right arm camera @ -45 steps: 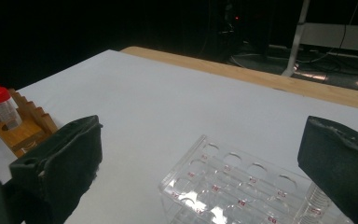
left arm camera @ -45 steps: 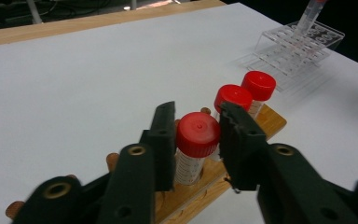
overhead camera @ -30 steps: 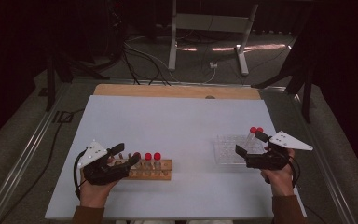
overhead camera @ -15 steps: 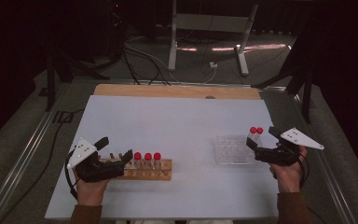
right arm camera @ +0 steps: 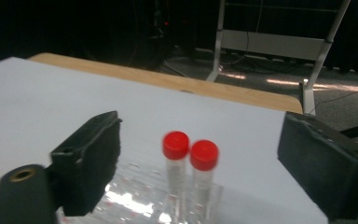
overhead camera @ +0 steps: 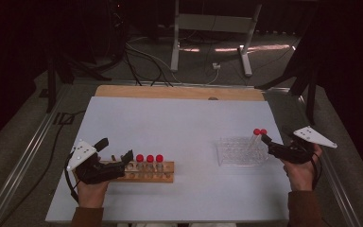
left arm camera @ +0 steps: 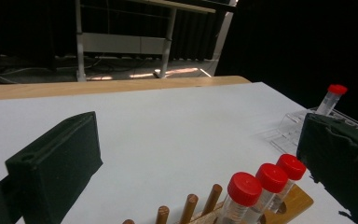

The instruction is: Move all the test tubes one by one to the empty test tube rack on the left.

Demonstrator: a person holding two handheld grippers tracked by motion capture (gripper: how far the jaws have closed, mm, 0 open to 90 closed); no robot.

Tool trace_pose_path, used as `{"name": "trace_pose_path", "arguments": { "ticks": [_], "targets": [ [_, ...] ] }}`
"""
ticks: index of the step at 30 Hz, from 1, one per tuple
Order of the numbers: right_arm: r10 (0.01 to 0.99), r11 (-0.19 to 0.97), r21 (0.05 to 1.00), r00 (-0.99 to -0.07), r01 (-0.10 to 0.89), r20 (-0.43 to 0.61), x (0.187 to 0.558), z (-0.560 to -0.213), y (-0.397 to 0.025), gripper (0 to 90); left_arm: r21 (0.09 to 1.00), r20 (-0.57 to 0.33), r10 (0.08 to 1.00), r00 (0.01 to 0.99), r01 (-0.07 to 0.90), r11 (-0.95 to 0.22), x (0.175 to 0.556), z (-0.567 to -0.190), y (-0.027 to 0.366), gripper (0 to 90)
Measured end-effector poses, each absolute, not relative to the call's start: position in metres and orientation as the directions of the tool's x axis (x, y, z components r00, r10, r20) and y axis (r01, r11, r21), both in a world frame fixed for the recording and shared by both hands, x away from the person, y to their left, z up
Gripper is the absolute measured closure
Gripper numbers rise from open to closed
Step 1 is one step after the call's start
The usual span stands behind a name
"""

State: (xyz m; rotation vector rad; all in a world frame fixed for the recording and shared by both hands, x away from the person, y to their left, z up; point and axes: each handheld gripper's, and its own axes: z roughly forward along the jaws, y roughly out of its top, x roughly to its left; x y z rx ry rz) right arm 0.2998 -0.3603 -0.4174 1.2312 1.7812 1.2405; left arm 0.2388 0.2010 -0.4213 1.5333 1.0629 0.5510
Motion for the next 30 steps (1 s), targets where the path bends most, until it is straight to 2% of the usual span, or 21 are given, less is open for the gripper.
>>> {"name": "trace_pose_path", "arguments": {
  "ticks": [5,13,16,23,30],
  "targets": [
    [0.934,0.13,0.925,-0.356,0.357,0.007,0.304,-0.432,-0.369,25.9,0.944,-0.213,0.851,0.48,0.325,0.053,0.239,-0.422,0.201,0.5],
    [0.924,0.174,0.907,-0.383,0.383,-0.015,0.309,-0.453,-0.364,56.8,0.944,-0.213,0.848,0.486,0.327,0.049,0.238,-0.422,0.201,0.5],
    [0.924,0.178,0.902,-0.381,0.394,-0.016,0.312,-0.458,-0.362,63.0,0.943,-0.215,0.849,0.483,0.327,0.053,0.238,-0.421,0.201,0.5],
    [0.929,0.194,0.887,-0.369,0.42,-0.028,0.318,-0.467,-0.359,72.7,0.942,-0.218,0.849,0.482,0.331,0.054,0.239,-0.422,0.202,0.5],
    [0.933,0.187,0.886,-0.36,0.424,-0.024,0.322,-0.471,-0.357,73.1,0.941,-0.221,0.85,0.479,0.334,0.056,0.239,-0.422,0.203,0.5]
  ]
}}
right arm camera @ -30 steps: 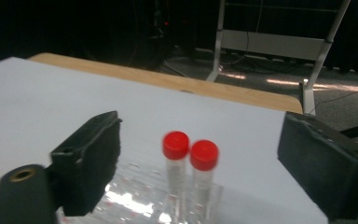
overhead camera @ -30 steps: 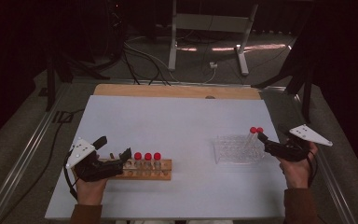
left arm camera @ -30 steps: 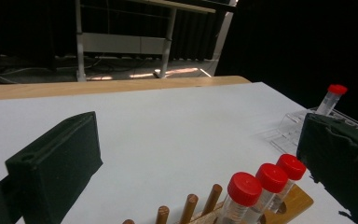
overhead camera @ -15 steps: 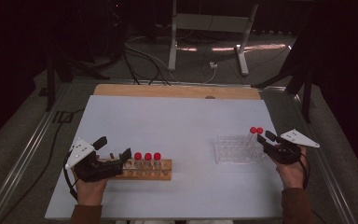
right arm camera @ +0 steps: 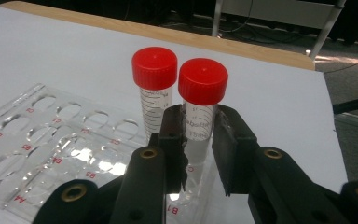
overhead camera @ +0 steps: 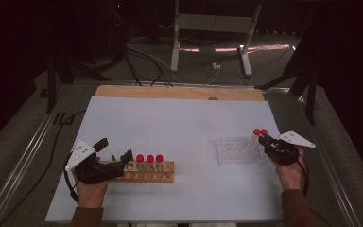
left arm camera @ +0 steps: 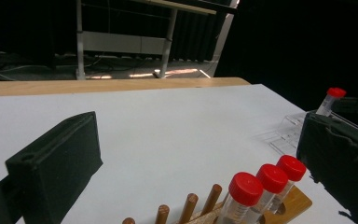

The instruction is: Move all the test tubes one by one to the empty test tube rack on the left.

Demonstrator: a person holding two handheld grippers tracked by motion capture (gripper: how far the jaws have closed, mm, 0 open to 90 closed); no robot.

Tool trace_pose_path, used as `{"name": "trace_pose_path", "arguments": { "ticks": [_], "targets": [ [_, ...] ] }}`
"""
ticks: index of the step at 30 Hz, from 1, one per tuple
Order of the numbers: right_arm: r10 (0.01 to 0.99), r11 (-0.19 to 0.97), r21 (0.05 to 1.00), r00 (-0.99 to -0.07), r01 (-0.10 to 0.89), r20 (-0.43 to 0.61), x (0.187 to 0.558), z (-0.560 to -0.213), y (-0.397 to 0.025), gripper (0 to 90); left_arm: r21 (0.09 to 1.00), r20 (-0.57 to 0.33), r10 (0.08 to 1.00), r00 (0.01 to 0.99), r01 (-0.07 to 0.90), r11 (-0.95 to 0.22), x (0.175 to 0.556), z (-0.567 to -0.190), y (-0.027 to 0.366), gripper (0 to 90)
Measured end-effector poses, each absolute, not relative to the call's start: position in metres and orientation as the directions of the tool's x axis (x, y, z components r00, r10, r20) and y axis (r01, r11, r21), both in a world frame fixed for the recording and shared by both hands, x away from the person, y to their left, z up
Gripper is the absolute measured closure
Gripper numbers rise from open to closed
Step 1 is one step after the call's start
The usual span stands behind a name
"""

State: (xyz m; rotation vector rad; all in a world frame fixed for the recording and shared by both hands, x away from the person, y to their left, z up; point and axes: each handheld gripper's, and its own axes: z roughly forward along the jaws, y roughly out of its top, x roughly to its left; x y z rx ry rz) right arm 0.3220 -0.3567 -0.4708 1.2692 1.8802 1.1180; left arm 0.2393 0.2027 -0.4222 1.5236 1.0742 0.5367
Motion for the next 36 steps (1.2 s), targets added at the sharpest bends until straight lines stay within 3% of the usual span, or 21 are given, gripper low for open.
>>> {"name": "trace_pose_path", "arguments": {
  "ticks": [12,36],
  "targets": [
    [0.935,0.183,0.885,-0.355,0.428,-0.022,0.324,-0.473,-0.355,74.4,0.941,-0.22,0.851,0.476,0.334,0.057,0.239,-0.422,0.204,0.5],
    [0.938,0.15,0.934,-0.345,0.323,-0.031,0.309,-0.441,-0.355,74.6,0.937,-0.222,0.851,0.476,0.345,0.051,0.24,-0.425,0.202,0.5]
  ]
}}
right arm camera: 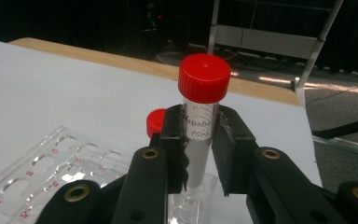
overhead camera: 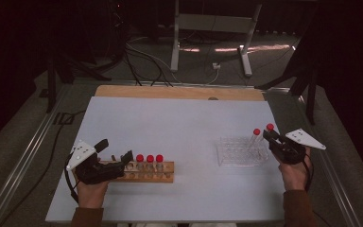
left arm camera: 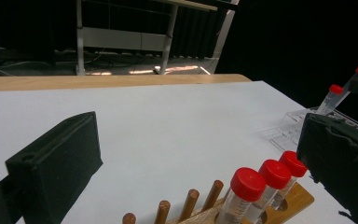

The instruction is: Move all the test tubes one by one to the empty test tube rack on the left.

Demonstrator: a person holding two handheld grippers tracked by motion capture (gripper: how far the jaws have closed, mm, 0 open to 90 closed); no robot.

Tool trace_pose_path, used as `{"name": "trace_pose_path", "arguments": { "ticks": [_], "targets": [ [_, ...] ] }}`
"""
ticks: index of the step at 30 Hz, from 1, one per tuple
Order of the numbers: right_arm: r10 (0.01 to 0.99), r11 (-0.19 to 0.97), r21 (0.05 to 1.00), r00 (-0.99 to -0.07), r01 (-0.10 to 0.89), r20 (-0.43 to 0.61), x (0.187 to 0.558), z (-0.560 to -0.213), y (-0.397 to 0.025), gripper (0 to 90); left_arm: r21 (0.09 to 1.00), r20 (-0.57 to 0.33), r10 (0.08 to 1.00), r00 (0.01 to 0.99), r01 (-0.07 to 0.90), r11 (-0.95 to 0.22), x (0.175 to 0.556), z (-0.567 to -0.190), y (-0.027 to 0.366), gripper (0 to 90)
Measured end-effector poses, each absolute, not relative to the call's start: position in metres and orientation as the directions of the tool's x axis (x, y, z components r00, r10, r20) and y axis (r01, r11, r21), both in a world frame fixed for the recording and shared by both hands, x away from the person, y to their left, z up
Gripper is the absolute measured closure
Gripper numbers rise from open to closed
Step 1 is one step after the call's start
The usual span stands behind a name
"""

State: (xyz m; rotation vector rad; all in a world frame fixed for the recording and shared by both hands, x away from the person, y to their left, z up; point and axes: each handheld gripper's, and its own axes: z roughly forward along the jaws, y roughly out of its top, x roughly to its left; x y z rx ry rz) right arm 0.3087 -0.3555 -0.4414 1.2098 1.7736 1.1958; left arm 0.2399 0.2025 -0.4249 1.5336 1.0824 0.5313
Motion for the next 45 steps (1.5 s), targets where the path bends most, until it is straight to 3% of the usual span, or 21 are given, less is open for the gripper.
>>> {"name": "trace_pose_path", "arguments": {
  "ticks": [24,45],
  "targets": [
    [0.882,0.157,0.946,-0.47,0.282,-0.007,0.288,-0.409,-0.344,74.6,0.944,-0.206,0.845,0.493,0.327,0.039,0.237,-0.419,0.199,0.6],
    [0.802,0.174,0.948,-0.597,0.266,0.02,0.282,-0.402,-0.307,74.5,0.944,-0.168,0.761,0.627,0.325,-0.059,0.248,-0.399,0.134,1.2]
  ]
}}
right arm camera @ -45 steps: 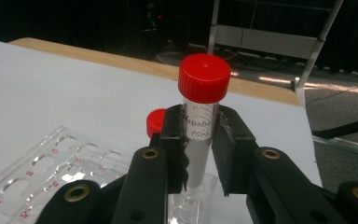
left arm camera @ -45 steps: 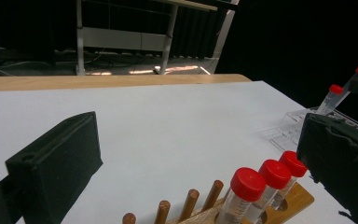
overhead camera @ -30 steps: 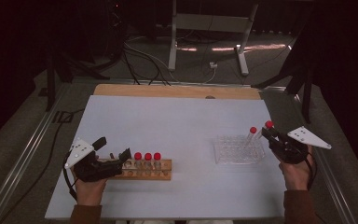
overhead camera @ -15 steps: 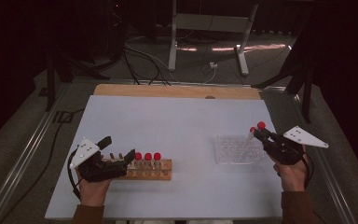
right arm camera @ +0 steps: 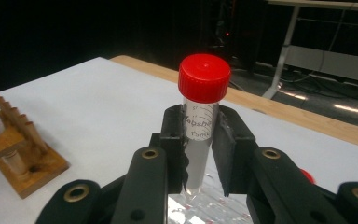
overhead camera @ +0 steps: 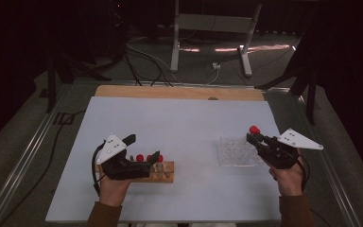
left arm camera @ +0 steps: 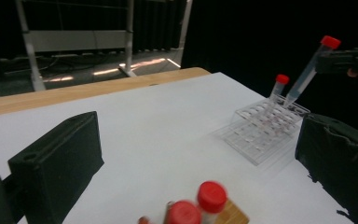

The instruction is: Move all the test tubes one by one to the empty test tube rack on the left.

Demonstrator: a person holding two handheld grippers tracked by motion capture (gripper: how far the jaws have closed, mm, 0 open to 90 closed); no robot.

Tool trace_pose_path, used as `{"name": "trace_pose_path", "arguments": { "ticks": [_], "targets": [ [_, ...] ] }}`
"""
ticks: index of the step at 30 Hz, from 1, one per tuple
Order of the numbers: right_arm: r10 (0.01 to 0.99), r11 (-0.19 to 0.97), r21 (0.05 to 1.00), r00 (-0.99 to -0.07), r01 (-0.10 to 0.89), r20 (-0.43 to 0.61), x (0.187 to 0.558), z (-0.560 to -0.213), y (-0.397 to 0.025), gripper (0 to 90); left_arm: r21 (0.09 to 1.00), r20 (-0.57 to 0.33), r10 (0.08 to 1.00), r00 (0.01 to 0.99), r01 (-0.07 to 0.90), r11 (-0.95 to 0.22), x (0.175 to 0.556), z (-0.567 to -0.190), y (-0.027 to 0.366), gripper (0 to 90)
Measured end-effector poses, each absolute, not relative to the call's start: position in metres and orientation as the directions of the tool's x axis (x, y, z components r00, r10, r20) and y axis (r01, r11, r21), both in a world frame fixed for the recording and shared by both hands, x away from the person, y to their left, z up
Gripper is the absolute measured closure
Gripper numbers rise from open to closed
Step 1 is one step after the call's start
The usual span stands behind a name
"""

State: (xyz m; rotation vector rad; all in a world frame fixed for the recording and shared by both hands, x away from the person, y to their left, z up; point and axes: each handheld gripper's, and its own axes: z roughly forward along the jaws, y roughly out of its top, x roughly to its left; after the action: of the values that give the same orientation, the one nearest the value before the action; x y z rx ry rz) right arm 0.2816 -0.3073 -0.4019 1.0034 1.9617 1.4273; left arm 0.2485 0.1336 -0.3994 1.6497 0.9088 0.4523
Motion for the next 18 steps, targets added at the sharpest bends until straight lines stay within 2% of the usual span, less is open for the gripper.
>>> {"name": "trace_pose_path", "arguments": {
  "ticks": [18],
  "targets": [
    [0.738,0.216,0.937,-0.674,0.273,0.026,0.28,-0.412,-0.27,74.5,0.948,-0.177,0.687,0.704,0.31,-0.073,0.255,-0.388,0.077,3.7]
  ]
}}
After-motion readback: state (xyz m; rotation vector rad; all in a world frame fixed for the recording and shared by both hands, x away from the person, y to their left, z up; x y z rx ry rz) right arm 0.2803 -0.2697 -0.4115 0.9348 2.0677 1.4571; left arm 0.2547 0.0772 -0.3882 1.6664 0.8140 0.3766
